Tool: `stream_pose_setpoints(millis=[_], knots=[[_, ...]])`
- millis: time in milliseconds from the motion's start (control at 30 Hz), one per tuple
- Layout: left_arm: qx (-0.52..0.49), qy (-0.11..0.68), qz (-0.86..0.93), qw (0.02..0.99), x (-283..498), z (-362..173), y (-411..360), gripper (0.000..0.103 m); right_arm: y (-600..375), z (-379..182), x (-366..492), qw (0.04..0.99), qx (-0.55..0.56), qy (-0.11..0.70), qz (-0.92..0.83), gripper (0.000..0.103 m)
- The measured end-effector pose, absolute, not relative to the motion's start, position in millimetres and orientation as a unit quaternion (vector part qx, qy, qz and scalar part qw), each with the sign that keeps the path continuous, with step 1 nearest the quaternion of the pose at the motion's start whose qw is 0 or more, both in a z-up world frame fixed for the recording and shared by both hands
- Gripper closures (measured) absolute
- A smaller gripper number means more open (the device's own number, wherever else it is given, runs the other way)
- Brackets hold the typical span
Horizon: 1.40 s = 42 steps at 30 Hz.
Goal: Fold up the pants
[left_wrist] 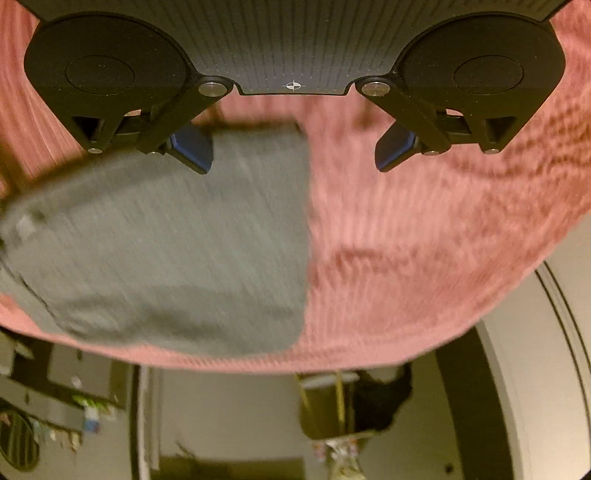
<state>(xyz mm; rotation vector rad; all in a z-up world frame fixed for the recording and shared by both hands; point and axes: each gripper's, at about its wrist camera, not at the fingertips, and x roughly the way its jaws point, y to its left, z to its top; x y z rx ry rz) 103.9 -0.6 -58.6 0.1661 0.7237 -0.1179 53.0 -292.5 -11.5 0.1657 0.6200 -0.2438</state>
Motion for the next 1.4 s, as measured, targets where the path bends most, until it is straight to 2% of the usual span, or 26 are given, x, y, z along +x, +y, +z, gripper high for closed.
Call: stream_pose_setpoints(millis=[33, 100, 233, 367, 533, 833, 1167, 1400], knots=[[0.083, 0.362, -0.059, 0.927, 96, -60, -3, 0.005, -286, -11, 45, 0.938, 0.078, 0.318, -0.114, 0.016], [0.082, 0.365, -0.064, 0.925, 78, -60, -6, 0.004, -273, -13, 23, 0.933, 0.091, 0.338, -0.084, 0.004], [0.068, 0.356, -0.066, 0.93, 43, -57, -10, 0.003, -248, -16, -15, 0.927, 0.106, 0.355, -0.052, 0.004], [0.05, 0.344, -0.059, 0.936, 16, -44, -9, 0.002, -231, -2, -32, 0.926, 0.072, 0.361, -0.081, 0.004], [0.045, 0.315, -0.035, 0.947, -5, -24, -9, 0.001, -214, 6, -55, 0.945, 0.051, 0.317, -0.067, 0.004], [0.028, 0.317, -0.057, 0.946, -11, -33, -9, 0.0, -189, 4, -61, 0.952, -0.012, 0.292, -0.089, 0.004], [-0.007, 0.336, -0.062, 0.94, -7, -42, 1, 0.0, -189, 0, -57, 0.951, -0.013, 0.296, -0.092, 0.004], [0.015, 0.34, -0.064, 0.938, -9, -45, -7, 0.0, -185, -1, -56, 0.95, -0.027, 0.299, -0.086, 0.004]])
